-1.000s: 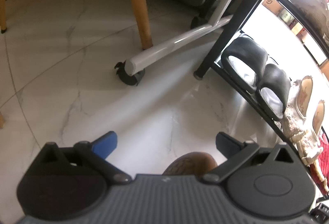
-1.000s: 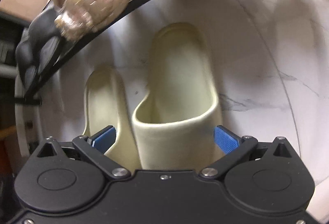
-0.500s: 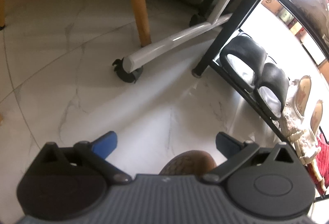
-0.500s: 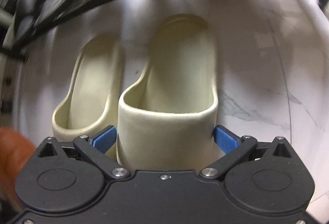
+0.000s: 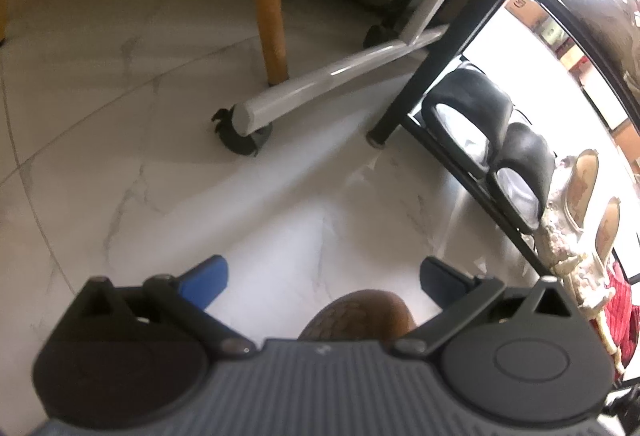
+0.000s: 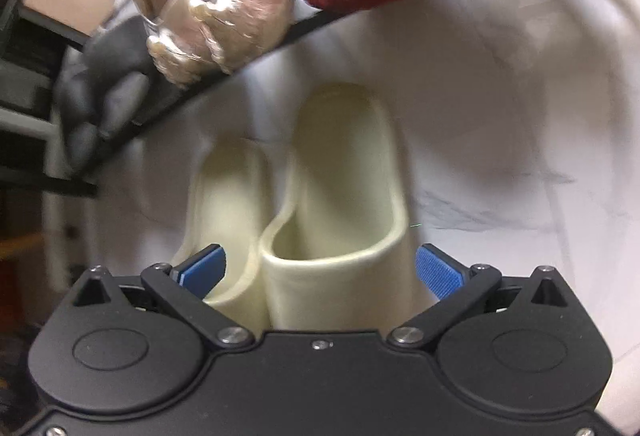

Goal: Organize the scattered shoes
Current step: 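Push the cream slide with the right gripper to line it up with its mate, then open the right gripper and withdraw it from the paired cream slides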

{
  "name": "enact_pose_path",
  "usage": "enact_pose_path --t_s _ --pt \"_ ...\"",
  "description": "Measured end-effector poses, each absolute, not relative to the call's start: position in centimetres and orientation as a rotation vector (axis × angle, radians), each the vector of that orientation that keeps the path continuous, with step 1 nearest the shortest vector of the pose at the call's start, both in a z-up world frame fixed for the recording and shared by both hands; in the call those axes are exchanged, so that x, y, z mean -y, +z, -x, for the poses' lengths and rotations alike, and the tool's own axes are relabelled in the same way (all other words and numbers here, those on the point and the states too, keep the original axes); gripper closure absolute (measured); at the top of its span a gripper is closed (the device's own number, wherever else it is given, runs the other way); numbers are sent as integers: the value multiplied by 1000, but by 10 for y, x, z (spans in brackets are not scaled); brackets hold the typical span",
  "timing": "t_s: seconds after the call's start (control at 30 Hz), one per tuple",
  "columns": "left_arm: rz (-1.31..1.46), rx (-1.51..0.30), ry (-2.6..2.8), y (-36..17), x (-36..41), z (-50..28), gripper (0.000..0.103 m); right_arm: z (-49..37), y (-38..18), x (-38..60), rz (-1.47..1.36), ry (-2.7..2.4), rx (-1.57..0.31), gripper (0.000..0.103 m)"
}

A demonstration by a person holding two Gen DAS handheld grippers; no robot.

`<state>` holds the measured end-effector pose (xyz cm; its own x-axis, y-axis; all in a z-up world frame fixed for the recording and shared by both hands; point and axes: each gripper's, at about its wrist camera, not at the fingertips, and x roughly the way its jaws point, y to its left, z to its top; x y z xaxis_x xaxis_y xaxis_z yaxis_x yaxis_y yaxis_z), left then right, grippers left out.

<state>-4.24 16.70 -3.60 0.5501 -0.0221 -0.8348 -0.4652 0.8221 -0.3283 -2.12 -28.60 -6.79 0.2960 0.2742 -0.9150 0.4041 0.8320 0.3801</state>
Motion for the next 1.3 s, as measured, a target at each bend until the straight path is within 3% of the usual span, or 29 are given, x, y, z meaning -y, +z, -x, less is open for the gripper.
enact_pose_path --t_s 0.47,0.67,1.3 --pt "582 -978 266 -38 -166 41 1 -1 -84 252 -497 84 -1325 0" --pt "582 -976 271 -38 -166 42 1 3 -88 243 -583 204 -1384 0" --pt "575 -973 270 -36 -165 42 1 8 -60 207 -472 303 -1262 0"
